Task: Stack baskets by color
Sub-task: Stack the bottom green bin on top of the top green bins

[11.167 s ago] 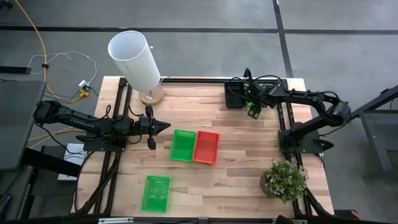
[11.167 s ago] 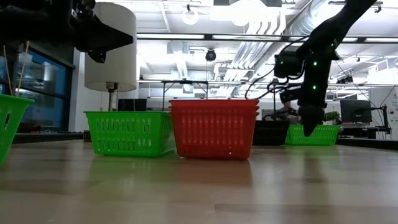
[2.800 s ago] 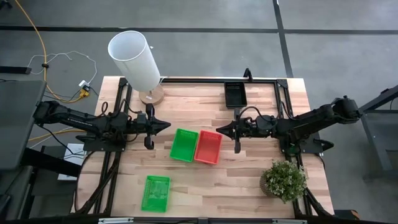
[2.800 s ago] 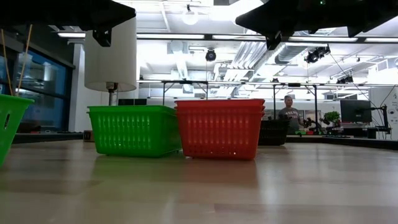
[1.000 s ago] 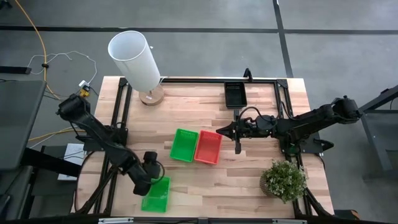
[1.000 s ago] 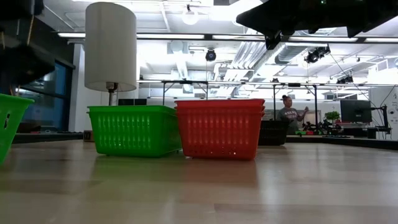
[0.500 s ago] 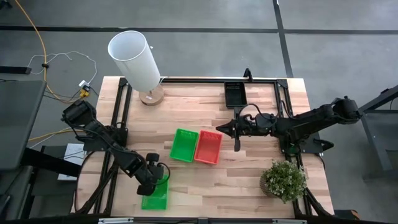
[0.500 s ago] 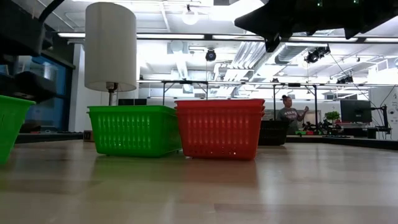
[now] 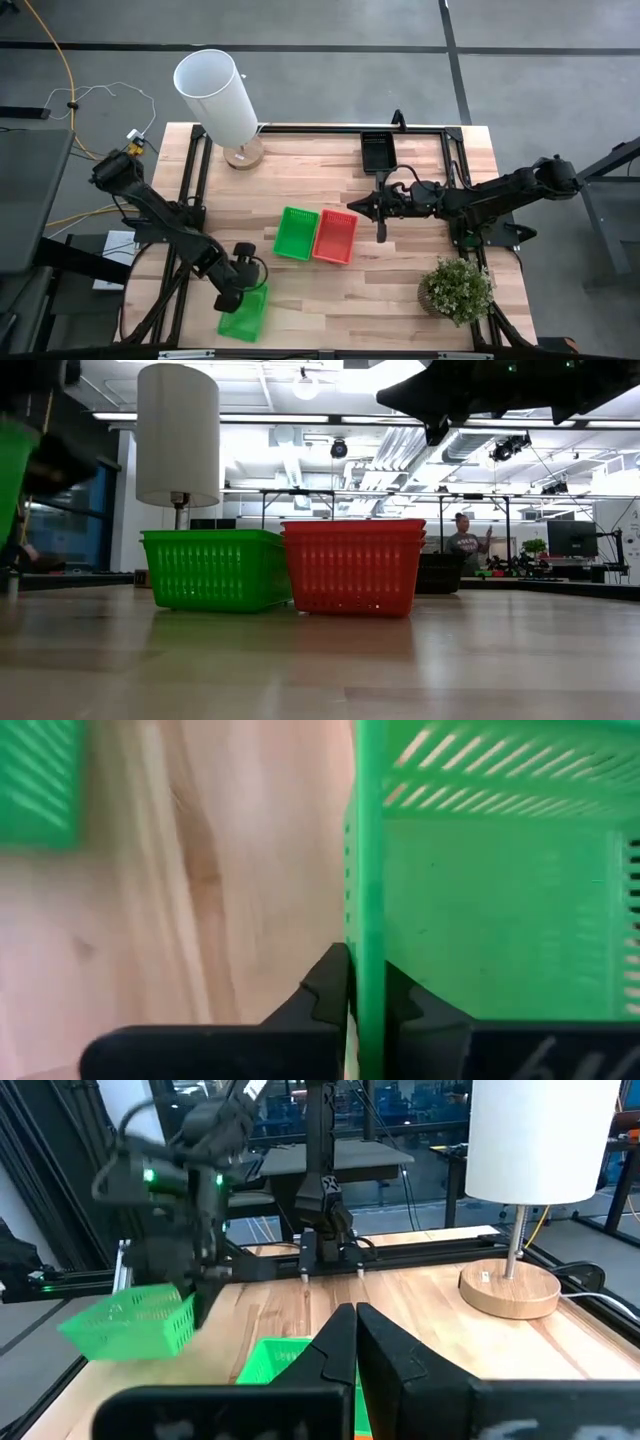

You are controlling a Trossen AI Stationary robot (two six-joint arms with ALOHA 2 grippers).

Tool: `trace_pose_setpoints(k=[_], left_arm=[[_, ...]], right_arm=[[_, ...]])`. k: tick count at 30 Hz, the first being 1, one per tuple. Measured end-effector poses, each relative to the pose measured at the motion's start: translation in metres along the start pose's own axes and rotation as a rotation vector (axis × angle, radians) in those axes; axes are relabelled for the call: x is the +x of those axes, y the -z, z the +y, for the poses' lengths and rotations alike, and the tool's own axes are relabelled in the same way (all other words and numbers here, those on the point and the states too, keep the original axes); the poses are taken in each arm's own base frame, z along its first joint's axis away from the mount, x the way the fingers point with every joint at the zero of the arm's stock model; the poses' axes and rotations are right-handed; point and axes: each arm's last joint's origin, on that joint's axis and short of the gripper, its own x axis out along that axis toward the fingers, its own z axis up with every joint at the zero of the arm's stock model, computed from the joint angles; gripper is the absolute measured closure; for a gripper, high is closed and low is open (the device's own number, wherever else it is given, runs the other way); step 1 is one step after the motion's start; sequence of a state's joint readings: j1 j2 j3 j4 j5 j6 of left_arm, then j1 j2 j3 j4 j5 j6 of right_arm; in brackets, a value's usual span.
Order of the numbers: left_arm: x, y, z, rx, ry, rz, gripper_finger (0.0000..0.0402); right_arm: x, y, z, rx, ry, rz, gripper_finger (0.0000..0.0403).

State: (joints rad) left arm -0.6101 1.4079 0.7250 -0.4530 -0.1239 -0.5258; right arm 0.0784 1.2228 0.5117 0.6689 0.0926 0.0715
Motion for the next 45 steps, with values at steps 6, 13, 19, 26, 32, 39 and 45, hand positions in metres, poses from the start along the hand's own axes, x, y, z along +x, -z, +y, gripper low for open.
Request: trace_pose_setpoints(k=[6,13,19,26,32,39,45], left_arm=[[-0.063,-0.02,0.005,0.007,-0.037,-0.121,0.0401],[-0.12,-0.052,0.041,0.056,-0.211,-0.208,0.0401],[-0.124,-0.086,0.107,0.12,-0.269,-0.183,0.0401],[-0.09,-0.099,0.178,0.099,-0.25,-0.073,0.0401],[-0.056,-0.105,0.205,0.109,-0.176,-0.036,0.0401],[-0.029,-0.101,0.217,0.073,-0.135,0.056,0.0401],[-0.015,-0.1,0.218,0.063,-0.096,0.093,0.0401]], right_arm=[[0.0,0.0,0.001,0.0,-0.045,0.006,0.0403],[0.0,0.002,0.001,-0.025,-0.047,0.019,0.0403],[0.0,0.002,0.001,-0.029,-0.048,0.024,0.0403],[0.0,0.002,0.002,-0.054,-0.066,0.02,0.0403],[0.0,0.002,0.002,-0.054,-0.076,0.029,0.0403],[0.0,0.002,0.002,-0.049,-0.082,0.028,0.0403],[0.0,0.002,0.002,-0.047,-0.082,0.029,0.0403]])
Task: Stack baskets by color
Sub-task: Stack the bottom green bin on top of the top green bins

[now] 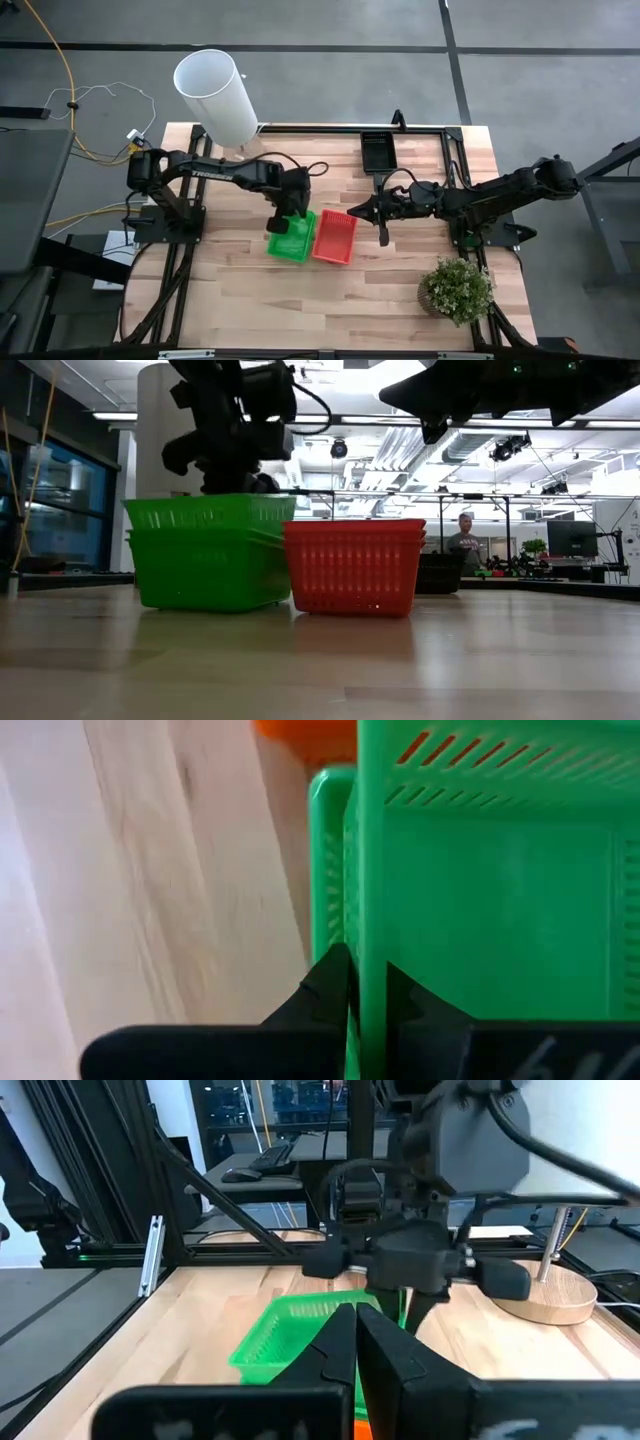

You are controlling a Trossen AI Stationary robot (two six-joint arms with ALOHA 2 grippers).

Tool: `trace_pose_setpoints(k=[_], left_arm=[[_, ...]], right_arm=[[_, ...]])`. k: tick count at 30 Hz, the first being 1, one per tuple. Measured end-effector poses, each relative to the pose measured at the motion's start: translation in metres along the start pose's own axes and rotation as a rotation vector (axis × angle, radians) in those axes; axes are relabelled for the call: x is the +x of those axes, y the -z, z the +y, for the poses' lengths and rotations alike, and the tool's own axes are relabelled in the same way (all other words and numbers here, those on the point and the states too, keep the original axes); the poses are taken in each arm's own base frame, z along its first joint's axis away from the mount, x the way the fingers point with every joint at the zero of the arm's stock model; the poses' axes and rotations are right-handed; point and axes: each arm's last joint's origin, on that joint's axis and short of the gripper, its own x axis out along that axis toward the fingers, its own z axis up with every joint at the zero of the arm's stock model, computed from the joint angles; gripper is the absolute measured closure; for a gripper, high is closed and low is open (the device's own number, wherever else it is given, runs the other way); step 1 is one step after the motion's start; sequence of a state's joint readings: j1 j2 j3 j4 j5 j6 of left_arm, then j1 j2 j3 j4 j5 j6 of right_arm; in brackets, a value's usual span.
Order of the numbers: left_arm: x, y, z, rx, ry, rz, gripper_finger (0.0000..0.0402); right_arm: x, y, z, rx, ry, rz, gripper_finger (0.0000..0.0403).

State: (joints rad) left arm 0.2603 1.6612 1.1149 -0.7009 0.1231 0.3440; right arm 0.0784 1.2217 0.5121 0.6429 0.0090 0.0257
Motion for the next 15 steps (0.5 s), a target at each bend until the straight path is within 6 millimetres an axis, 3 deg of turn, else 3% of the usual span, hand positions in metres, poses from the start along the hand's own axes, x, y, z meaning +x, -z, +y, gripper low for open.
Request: trace_pose_setpoints(k=[15], left_arm=[[0.0053,0.0001,-0.0027,-0.043,-0.032,0.035,0.0385]], right_arm=[[0.0,0.0004,-0.0003,0.046,0.009,0.004,0.0403]])
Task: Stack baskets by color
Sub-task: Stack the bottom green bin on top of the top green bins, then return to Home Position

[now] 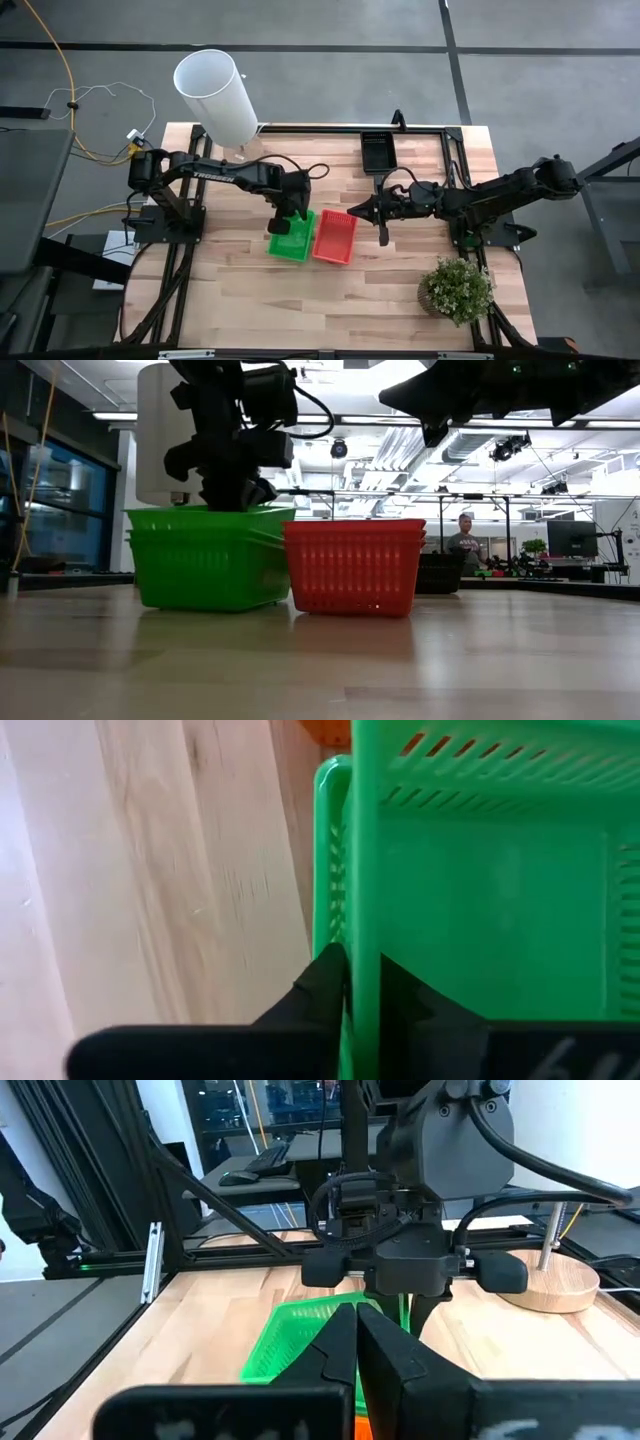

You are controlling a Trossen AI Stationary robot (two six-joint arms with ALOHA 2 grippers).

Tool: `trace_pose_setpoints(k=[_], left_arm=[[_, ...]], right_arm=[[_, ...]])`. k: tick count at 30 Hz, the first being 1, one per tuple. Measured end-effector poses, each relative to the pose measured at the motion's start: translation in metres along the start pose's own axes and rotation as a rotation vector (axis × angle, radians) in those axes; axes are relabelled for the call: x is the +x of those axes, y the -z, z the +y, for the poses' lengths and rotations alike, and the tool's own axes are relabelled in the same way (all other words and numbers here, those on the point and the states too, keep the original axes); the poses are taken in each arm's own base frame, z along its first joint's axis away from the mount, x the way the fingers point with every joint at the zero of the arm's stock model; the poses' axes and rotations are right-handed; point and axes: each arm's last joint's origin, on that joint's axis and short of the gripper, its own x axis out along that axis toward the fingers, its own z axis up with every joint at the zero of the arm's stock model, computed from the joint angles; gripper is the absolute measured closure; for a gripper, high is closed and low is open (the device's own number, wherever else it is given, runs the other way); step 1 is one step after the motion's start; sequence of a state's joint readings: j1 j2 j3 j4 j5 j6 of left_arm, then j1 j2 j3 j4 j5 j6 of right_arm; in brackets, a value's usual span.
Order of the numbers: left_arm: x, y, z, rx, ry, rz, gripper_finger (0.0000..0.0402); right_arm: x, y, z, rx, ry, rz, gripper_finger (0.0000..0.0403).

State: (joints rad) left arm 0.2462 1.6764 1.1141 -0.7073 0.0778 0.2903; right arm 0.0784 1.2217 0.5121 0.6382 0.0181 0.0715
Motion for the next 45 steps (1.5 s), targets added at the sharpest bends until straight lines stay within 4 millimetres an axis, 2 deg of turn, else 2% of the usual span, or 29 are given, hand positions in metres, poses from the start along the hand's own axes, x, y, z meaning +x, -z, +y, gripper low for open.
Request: trace_pose_setpoints(k=[4,9,14,18,22,27,34,40,45], left_arm=[[0.0,0.001,0.0,-0.027,0.001,0.005,0.034],[-0.006,0.002,0.002,-0.037,-0.017,0.016,0.0263],[-0.034,-0.008,0.011,-0.053,-0.055,0.003,0.0196],[-0.064,-0.016,0.015,-0.069,-0.081,-0.058,0.0168],[-0.088,-0.013,0.012,-0.095,-0.078,-0.195,0.0167],[-0.102,0.011,-0.003,-0.103,-0.055,-0.483,0.0179],[-0.107,0.06,-0.034,-0.057,-0.087,-0.803,0.0196],[-0.119,0.089,-0.059,0.022,-0.072,-1.101,0.0215],[-0.113,0.106,-0.072,0.04,-0.046,-1.157,0.0262]], right_arm=[[0.0,0.0,0.0,0.0,0.0,0.002,0.0403],[0.0,0.001,0.0,-0.001,0.0,0.006,0.0403],[0.0,0.001,0.0,-0.023,-0.003,0.006,0.0403],[0.0,0.0,0.0,-0.027,-0.005,0.006,0.0403],[0.0,0.001,0.0,-0.027,-0.013,0.009,0.0403],[0.0,0.001,0.0,-0.051,-0.02,0.014,0.0403],[0.0,-0.001,0.001,-0.076,-0.022,-0.012,0.0403],[0.0,-0.006,0.001,-0.071,-0.02,-0.069,0.0403],[-0.001,-0.01,0.001,-0.069,0.003,-0.109,0.0403]])
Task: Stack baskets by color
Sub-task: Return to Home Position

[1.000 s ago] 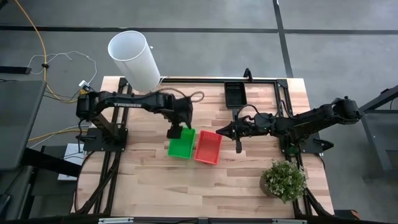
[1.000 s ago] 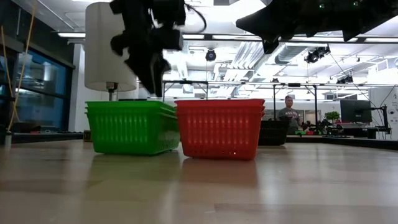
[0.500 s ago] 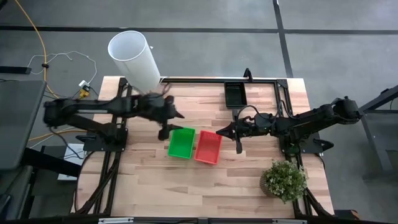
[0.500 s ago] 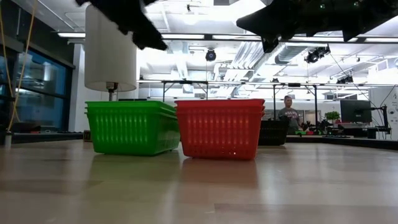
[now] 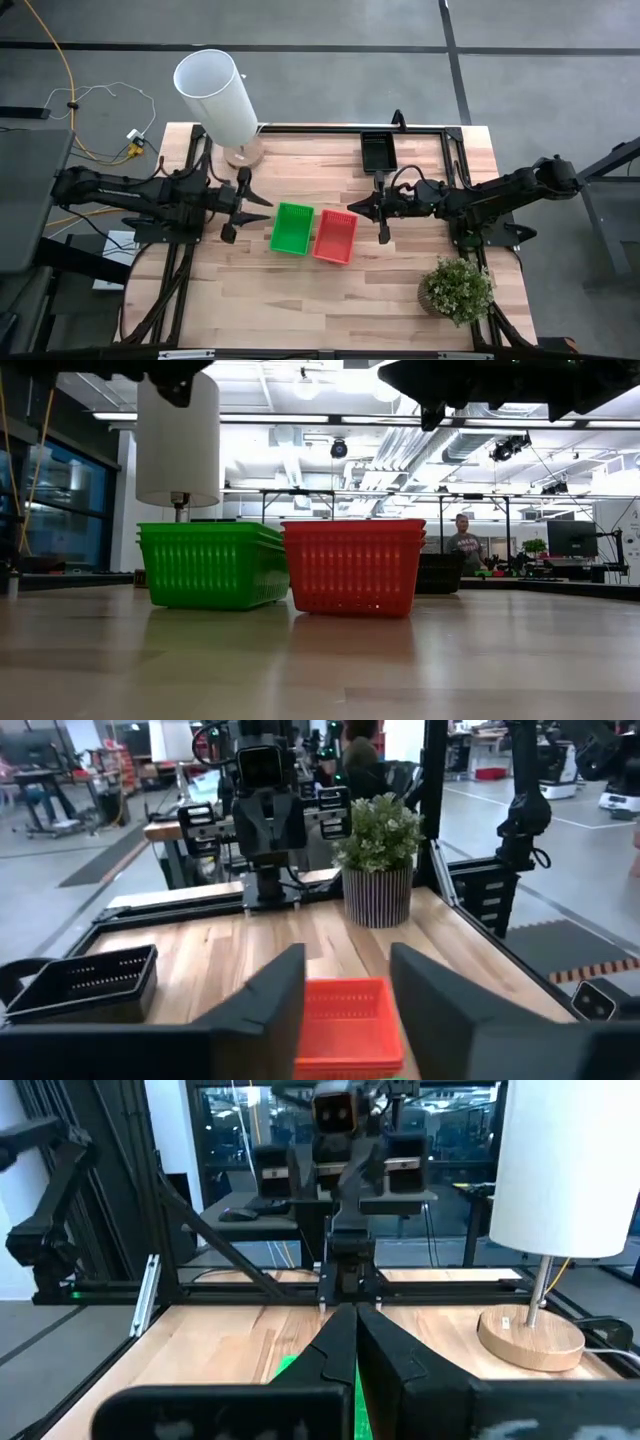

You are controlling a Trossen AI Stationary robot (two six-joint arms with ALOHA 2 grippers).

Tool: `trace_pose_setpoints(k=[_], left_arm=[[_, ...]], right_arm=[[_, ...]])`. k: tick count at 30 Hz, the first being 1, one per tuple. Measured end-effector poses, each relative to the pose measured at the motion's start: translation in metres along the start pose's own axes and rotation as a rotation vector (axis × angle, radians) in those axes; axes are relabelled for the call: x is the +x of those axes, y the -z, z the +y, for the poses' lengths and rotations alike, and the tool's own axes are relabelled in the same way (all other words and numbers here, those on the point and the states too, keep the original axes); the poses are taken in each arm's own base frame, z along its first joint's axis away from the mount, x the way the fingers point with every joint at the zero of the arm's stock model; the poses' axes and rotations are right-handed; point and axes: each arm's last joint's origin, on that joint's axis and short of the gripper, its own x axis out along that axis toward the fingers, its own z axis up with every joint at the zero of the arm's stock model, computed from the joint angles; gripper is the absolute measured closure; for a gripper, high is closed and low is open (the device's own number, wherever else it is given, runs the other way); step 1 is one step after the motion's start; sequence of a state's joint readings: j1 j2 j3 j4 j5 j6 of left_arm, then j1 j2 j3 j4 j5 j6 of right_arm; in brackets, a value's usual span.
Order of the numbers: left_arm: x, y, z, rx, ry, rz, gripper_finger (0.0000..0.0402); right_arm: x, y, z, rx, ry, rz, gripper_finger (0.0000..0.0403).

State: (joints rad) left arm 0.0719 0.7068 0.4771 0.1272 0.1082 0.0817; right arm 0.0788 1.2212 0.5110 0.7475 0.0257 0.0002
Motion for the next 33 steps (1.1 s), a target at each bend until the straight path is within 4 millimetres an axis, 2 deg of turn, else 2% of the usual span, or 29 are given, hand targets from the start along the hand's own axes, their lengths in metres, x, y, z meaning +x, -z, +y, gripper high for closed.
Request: trace_pose_setpoints(k=[5,7,15,23,33], left_arm=[[-0.011,0.01,-0.006,0.024,-0.011,-0.031,0.0365],[-0.016,0.011,-0.007,0.032,-0.013,-0.06,0.0392],[-0.028,0.006,-0.004,0.036,-0.063,-0.122,0.0399],[-0.028,0.006,-0.003,0.036,-0.061,-0.117,0.0401],[-0.033,0.023,-0.004,0.052,-0.068,-0.002,0.0401]], right_arm=[[0.0,-0.002,0.0,0.001,0.0,-0.02,0.0403],[0.0,-0.002,0.0,0.001,0.0,-0.02,0.0403],[0.0,-0.002,-0.001,0.022,0.044,-0.023,0.0403],[-0.002,-0.004,-0.001,0.026,0.043,-0.021,0.0403],[-0.036,-0.03,-0.003,0.0,0.076,-0.003,0.0403]])
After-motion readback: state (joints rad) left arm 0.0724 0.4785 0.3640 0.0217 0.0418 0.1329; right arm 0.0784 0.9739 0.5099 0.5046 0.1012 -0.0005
